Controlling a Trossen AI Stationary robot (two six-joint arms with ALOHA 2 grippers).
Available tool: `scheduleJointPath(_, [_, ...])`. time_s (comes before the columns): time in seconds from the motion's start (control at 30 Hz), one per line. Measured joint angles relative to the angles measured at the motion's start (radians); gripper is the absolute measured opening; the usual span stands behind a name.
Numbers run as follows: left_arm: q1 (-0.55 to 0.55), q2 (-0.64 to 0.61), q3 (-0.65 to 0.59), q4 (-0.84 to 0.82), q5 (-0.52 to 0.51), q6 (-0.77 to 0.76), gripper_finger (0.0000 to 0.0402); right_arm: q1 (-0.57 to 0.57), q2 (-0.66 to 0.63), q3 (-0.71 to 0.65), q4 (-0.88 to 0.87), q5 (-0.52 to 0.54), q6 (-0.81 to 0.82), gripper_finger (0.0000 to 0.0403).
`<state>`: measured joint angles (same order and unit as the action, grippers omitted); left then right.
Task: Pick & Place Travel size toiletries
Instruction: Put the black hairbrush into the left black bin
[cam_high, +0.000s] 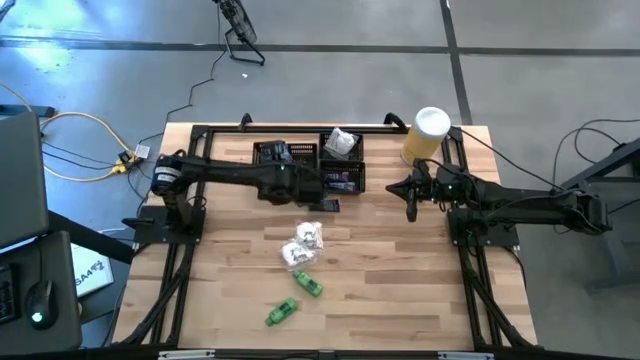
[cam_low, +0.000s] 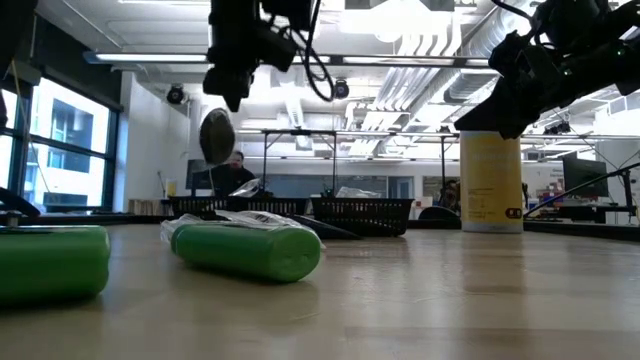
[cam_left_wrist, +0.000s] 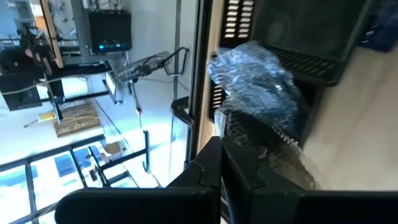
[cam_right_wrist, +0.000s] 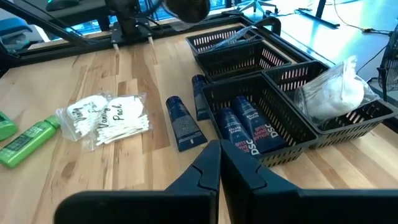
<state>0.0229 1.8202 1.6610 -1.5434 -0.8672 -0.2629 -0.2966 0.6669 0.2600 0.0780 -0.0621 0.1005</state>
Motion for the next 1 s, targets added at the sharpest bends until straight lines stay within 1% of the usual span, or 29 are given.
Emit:
scheduleJointPath(0.2, [0.087,0.0,-0.026,0.017,0.001,0.036,0.0,0.0,0.0,0.0,-0.002,0.0,0.0,0.0003])
scheduleJointPath(0.43, [0.181,0.0,-0.08,0.18,0.025,0.129,0.0,0.0,0.0,0.0,-0.014,0.0,0.0,0.0002])
scheduleJointPath(0.57, [0.234,0.0,-0.126,0.23,0.041,0.136,0.0,0.0,0.0,0.0,-0.015,0.0,0.0,0.0002])
scheduleJointPath(0.7, [0.271,0.0,-0.164,0.265,0.053,0.143,0.0,0.0,0.0,0.0,-0.015,0.002,0.0,0.0002])
scheduleJointPath(1.0, [0.318,0.0,-0.236,0.461,0.102,0.238,0.0,0.0,0.0,0.0,-0.015,0.008,0.0,0.0002])
